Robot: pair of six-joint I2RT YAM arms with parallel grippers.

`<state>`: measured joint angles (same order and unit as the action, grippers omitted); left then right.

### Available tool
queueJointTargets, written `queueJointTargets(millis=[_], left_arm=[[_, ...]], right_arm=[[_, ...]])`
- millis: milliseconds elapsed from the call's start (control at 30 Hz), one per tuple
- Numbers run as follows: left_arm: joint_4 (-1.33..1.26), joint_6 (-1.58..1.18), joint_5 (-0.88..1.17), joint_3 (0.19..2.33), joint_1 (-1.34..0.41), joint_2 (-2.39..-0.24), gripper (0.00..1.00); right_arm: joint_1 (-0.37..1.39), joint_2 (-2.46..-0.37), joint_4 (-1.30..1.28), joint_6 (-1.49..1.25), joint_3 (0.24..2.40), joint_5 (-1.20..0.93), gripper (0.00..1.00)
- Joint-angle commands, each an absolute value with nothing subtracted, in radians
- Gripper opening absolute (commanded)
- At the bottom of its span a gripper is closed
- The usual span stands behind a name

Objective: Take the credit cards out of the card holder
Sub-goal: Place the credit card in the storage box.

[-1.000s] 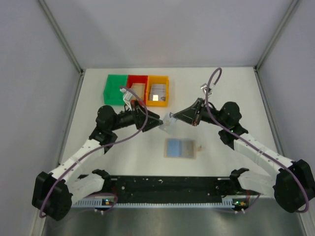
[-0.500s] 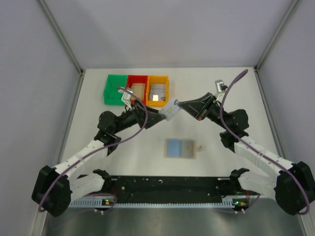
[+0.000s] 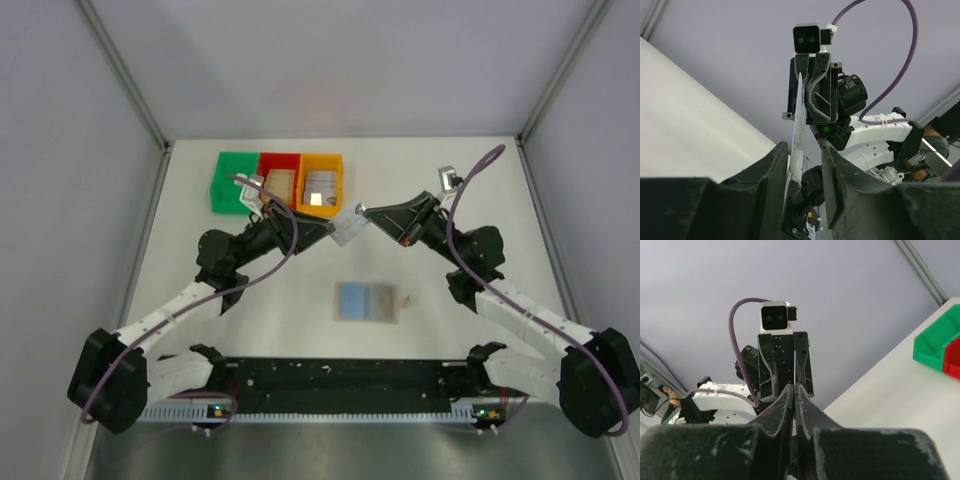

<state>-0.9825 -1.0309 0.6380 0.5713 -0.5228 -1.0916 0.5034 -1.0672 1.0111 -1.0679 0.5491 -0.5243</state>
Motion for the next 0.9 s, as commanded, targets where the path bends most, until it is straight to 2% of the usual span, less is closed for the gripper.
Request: queueJointTargets(millis=[0, 100, 167, 233, 300, 333, 467, 533, 667, 867], left_arm=[[-1.085, -1.069, 0.649, 0.575, -0.526, -1.111, 0.33], [-1.086, -1.071, 0.657, 0.575, -0.526, -1.114, 0.29], [-1.089, -1.069, 0.663, 0.577, -0.526, -1.114, 0.19], [-1.091, -1.066, 0.657, 0.575, -0.526, -1.112, 0.0], [-1.109, -1.054, 0.634, 0.569, -0.525, -1.114, 0.0], [-1.121, -1.045, 0.618, 0.558, -0.522, -1.109, 0.0], [-1.056, -0.977, 0.67, 0.564, -0.444, -1.106, 0.0], [-1.004, -0.925, 0.724, 0.592, -0.387, -1.112, 0.0], [-0.746, -0.715, 0.84, 0.711, -0.31, -1.153, 0.0], [-0.286, -0.304, 0.988, 0.975, -0.218, -1.331, 0.0]], right_arm=[[0.512, -1.046, 1.083, -1.075, 0.552, -0.512, 0.0], [0.514, -1.046, 1.078, -1.072, 0.554, -0.508, 0.0], [0.512, -1.051, 1.078, -1.069, 0.557, -0.511, 0.0], [0.512, -1.052, 1.074, -1.066, 0.557, -0.512, 0.0], [0.512, -1.055, 1.066, -1.058, 0.558, -0.52, 0.0], [0.514, -1.052, 1.055, -1.049, 0.557, -0.52, 0.06], [0.499, -1.019, 0.947, -0.996, 0.552, -0.528, 0.62], [0.483, -0.987, 0.861, -0.951, 0.546, -0.522, 0.98], [0.468, -0.904, 0.567, -0.784, 0.572, -0.496, 0.98], [0.469, -0.841, 0.154, -0.52, 0.646, -0.425, 0.99]])
